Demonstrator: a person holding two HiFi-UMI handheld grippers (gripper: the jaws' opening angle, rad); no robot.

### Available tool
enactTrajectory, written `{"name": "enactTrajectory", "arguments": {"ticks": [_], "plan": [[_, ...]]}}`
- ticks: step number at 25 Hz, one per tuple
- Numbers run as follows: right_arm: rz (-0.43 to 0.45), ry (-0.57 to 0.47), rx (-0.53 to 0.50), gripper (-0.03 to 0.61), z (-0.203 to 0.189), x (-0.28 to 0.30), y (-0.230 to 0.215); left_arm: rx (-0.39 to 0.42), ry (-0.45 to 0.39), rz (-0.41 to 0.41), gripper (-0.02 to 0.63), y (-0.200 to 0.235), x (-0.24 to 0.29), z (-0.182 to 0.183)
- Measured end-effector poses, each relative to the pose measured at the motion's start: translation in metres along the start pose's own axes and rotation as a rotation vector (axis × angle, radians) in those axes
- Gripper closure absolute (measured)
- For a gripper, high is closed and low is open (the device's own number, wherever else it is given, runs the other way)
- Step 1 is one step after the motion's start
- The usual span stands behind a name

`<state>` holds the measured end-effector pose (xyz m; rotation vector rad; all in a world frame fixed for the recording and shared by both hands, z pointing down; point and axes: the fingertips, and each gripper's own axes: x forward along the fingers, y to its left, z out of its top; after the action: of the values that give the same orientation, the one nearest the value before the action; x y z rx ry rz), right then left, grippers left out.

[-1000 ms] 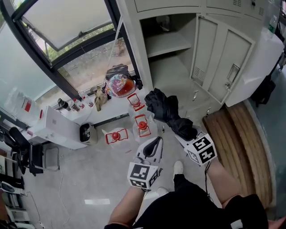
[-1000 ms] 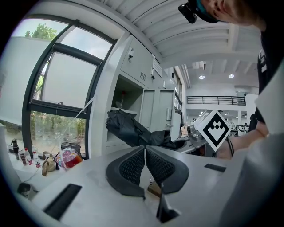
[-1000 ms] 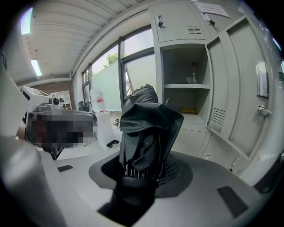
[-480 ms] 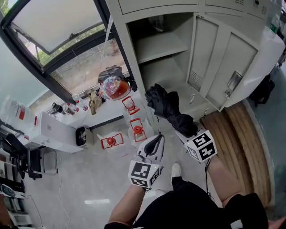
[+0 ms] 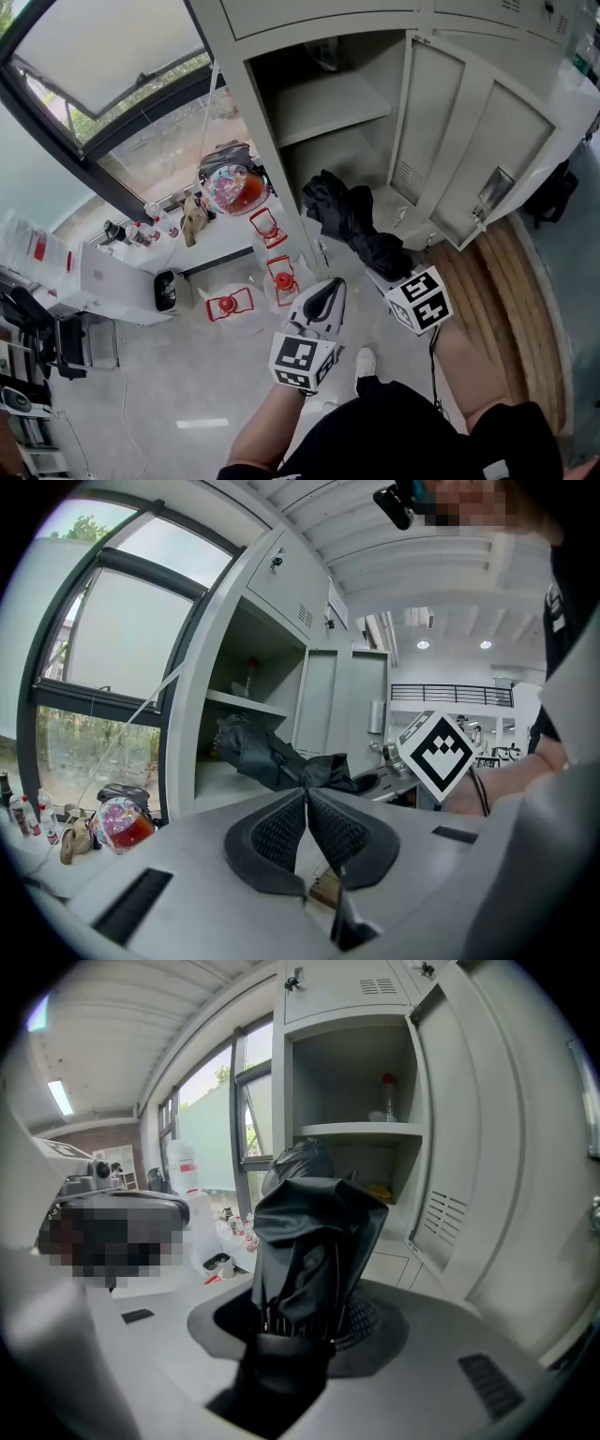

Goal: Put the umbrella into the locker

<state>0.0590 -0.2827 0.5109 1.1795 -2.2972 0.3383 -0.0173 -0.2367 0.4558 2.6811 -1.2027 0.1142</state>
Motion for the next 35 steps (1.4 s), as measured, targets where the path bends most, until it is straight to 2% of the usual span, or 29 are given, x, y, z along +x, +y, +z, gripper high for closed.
{"name": "enactTrajectory", "arguments": {"ticks": [19, 35], "plan": [[0.033, 0.012, -0.086, 0.348, 0.037, 0.028, -0.046, 0.021, -0.03, 0.038, 0.594, 0.003, 0.055, 0.019], [0.055, 0.036, -0.179, 0.348, 0.063, 0.069, -0.063, 0.033, -0.016, 0.06, 0.594, 0.014, 0.072, 0.02]]}}
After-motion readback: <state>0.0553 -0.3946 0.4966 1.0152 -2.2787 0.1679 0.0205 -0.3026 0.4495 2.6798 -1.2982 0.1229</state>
